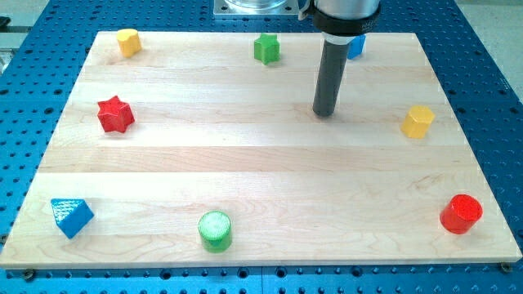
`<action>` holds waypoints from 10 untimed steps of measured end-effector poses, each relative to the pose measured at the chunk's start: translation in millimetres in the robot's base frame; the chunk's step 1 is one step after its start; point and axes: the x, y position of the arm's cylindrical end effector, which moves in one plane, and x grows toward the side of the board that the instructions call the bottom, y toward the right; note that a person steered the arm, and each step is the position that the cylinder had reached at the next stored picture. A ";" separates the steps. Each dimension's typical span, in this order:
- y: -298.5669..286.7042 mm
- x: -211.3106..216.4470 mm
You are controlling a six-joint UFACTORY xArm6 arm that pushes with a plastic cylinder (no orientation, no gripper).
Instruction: Push the hexagon towards the red circle
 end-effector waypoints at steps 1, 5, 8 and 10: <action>-2.5 3.4; 12.5 -9.3; 133.7 33.4; 135.7 22.0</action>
